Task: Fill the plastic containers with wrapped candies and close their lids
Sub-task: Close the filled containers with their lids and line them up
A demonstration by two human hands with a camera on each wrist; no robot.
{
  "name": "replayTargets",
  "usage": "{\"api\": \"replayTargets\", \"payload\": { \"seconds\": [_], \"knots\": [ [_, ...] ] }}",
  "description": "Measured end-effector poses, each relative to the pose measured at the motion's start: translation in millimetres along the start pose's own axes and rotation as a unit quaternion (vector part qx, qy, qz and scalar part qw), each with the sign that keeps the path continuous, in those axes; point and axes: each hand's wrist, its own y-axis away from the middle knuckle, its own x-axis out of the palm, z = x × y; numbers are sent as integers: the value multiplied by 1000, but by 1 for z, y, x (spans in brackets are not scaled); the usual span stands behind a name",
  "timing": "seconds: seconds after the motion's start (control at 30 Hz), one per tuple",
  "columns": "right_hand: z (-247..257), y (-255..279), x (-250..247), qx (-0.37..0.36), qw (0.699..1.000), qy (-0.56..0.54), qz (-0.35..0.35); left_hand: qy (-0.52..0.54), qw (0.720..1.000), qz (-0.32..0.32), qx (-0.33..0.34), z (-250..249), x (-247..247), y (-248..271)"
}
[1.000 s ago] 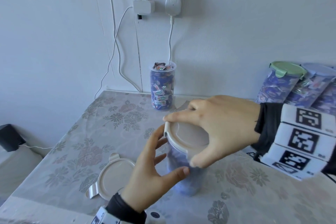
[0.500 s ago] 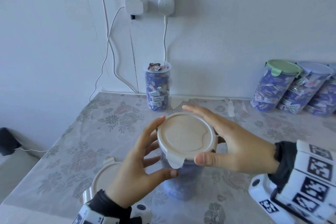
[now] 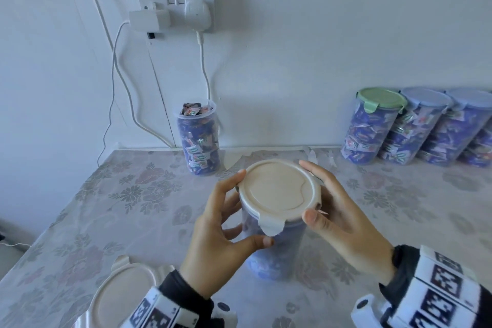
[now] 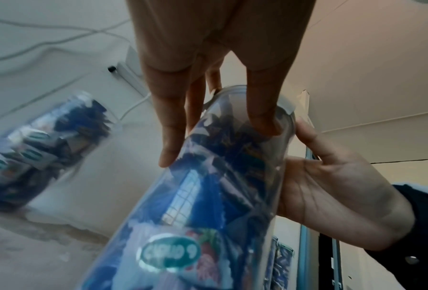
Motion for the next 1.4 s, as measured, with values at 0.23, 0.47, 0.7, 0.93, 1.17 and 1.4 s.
{"api": "replayTargets", "payload": {
  "seconds": [0.23,0.47,0.7,0.93,1.17,1.4],
  "knots": [
    [-20,-6,-42,-19,998,-19,-62,23,999,-43,11,15,58,-64],
    [-46,-36,-103,-38,995,19,-95,-16,997,-68,26,30,110,-129],
    [-76,-80,-145,-17,993,27,-114,-41,996,-78,4,44,150,-188],
    [-88,-114,-164,-35,992,15,-122,-41,995,-95,-5,54,167,-227],
    [-101,-133,-177,-38,991,22,-124,-61,993,-100,-3,58,172,-249],
    [-104,-139,-181,-43,991,13,-123,-70,992,-103,7,63,170,-253]
  ]
}}
